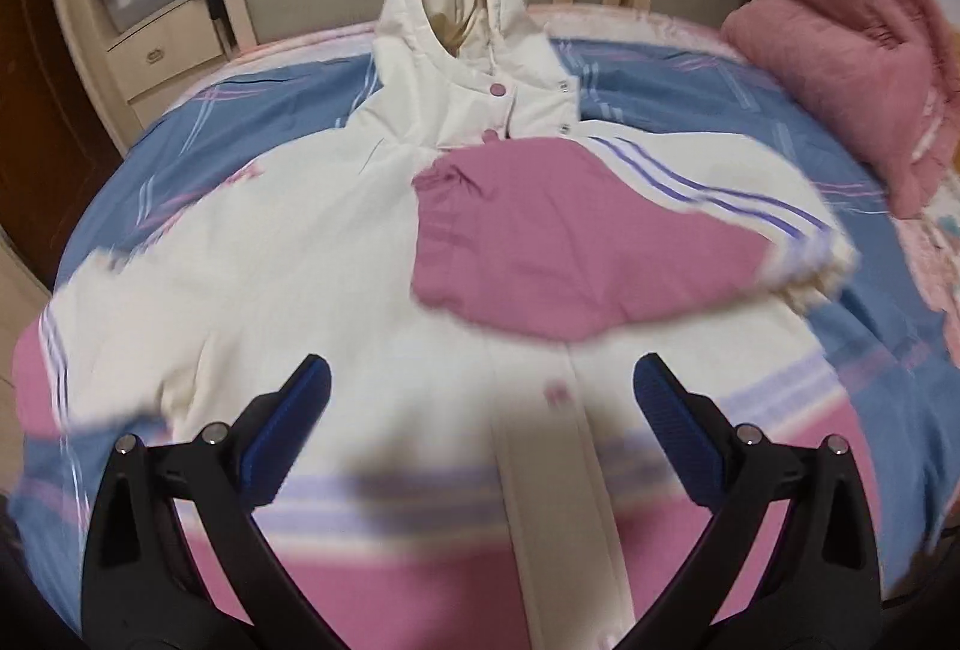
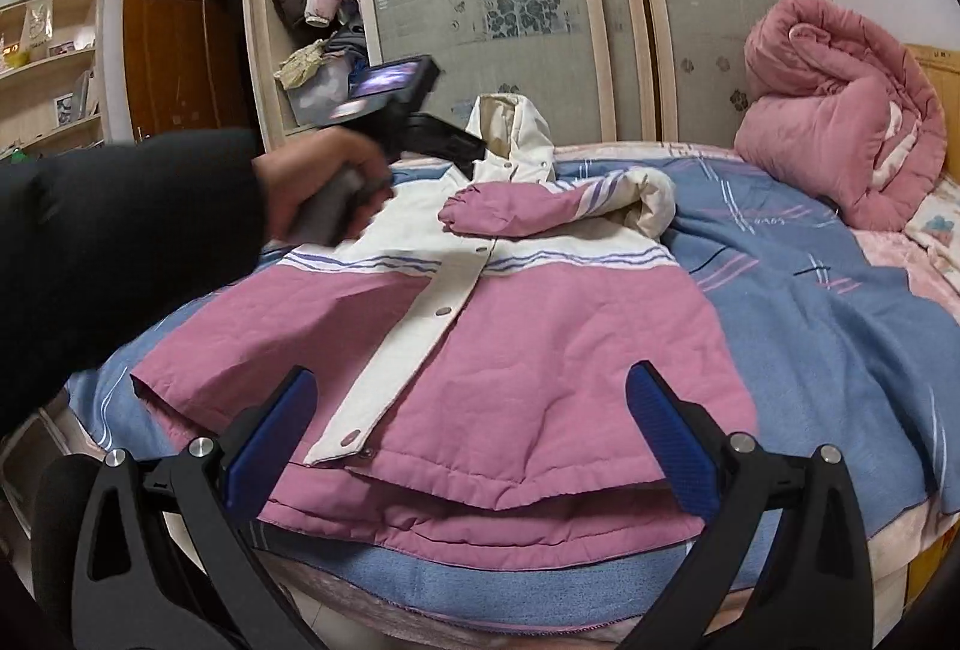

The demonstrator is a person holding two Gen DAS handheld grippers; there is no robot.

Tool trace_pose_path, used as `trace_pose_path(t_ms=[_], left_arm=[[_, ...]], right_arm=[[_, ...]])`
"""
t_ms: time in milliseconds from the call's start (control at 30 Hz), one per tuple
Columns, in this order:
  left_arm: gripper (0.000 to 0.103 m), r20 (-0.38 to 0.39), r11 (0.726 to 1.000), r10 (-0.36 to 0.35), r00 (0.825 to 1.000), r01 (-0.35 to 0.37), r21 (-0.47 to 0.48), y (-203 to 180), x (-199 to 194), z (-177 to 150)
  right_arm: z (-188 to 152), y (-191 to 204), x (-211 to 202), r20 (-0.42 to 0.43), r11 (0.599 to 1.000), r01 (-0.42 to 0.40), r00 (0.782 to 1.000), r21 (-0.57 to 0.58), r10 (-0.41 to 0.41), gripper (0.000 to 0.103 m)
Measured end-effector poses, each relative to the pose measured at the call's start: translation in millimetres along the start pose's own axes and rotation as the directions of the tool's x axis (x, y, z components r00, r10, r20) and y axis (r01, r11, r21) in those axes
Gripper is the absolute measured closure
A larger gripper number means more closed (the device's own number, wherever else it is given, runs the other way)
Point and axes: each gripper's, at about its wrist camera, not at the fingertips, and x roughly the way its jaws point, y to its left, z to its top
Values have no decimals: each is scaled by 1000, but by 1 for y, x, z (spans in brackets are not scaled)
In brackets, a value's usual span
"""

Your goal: Fold large clothes

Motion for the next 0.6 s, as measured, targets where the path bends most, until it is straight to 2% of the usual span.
trace_pose_path(t_ms=[133,200,267,333,367,400,433,533,600], left_arm=[[3,-39,995,96,995,-94,39,5,50,33],[6,-66,995,101,993,-101,14,12,72,42],[17,-119,996,80,990,-83,-20,18,97,46],[45,-172,998,24,985,-34,-56,20,118,44],[51,-175,997,2,985,-14,-69,19,123,42],[58,-153,997,17,988,-29,-73,18,122,42],[71,-122,996,36,992,-45,-72,19,118,43],[77,-27,995,12,1000,-15,-100,31,95,49],[80,23,995,26,999,-23,-102,42,74,54]], right_arm=[[1,-8,7,-12,1000,0,1000,17,1,1],[2,-14,11,-24,999,-5,1000,38,6,1],[2,-19,14,-27,998,-6,1000,61,8,1],[3,-21,17,-36,997,-8,999,74,11,1],[3,-21,20,-43,997,-9,999,79,12,1],[3,-21,22,-48,997,-9,999,81,13,1],[3,-19,25,-55,997,-10,998,81,14,1],[1,-11,31,-69,998,-9,998,63,13,1],[1,-7,37,-81,999,-11,997,50,15,1]])
